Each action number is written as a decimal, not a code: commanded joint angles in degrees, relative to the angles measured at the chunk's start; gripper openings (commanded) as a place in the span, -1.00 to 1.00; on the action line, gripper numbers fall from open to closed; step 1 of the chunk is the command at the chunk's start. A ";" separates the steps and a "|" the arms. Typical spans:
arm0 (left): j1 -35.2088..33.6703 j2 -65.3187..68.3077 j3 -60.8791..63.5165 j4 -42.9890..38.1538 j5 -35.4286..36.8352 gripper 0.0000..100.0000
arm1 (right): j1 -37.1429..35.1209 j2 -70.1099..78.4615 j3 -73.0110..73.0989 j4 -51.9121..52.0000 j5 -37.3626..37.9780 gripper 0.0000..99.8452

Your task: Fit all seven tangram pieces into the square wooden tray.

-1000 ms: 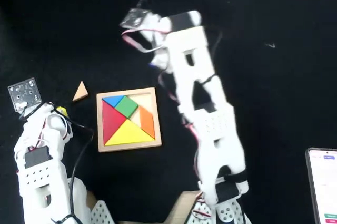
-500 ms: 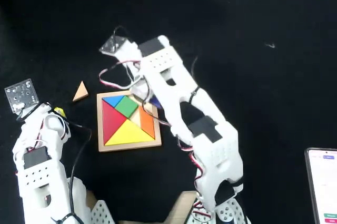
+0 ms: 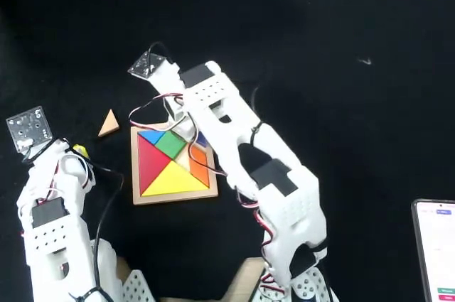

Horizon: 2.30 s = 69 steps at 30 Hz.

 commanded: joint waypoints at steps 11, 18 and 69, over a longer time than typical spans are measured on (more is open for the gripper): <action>-0.22 -0.62 -0.31 -1.05 -0.44 -0.77 | -0.62 1.19 -3.03 -0.26 -2.37 -0.58; -0.22 -0.62 -0.31 -1.05 -0.44 -0.77 | -1.67 1.01 -3.47 1.41 -2.64 -0.58; 15.08 57.58 -56.31 22.42 -18.29 -0.63 | 30.33 -28.97 47.87 -30.24 -11.16 -0.98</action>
